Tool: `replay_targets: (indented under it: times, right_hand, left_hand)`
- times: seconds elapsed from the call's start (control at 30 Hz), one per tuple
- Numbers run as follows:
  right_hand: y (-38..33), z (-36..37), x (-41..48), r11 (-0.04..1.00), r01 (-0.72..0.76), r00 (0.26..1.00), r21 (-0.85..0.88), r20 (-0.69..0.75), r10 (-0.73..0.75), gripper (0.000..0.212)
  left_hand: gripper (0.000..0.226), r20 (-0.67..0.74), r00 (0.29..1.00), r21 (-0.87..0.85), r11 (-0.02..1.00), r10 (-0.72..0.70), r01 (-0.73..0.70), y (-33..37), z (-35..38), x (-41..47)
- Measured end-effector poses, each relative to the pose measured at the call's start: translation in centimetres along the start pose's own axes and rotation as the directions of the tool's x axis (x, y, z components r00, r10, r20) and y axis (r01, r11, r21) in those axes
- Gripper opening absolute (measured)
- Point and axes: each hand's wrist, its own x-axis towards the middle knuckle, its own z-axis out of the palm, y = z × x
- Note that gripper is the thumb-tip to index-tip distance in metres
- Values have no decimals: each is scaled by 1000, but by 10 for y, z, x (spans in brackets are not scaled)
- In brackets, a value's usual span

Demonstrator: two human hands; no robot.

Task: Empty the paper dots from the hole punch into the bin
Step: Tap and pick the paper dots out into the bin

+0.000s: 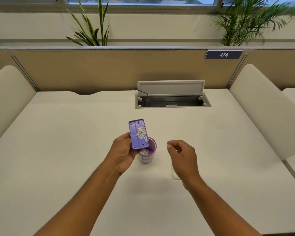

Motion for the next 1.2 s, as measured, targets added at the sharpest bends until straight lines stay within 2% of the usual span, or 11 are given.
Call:
replay_targets:
  times: [0.33, 0.73, 1.07, 1.2]
  right_hand:
    - [-36, 20, 36, 981, 165, 979, -99, 136, -151, 24]
    - [-37, 34, 72, 945, 239, 960, -222, 199, -195, 27]
    - [-21, 41, 69, 929, 243, 952, -280, 253, -173, 30]
    - [-18, 42, 65, 916, 268, 944, -298, 273, -188, 30]
  left_hand:
    - [31, -28, 997, 111, 991, 72, -69, 10, 7, 46]
    - [27, -85, 991, 253, 964, 103, -78, 2, -9, 93]
    - [27, -22, 991, 319, 941, 129, -115, -19, -21, 104]
    - [24, -6, 991, 293, 948, 134, -126, -24, -21, 104]
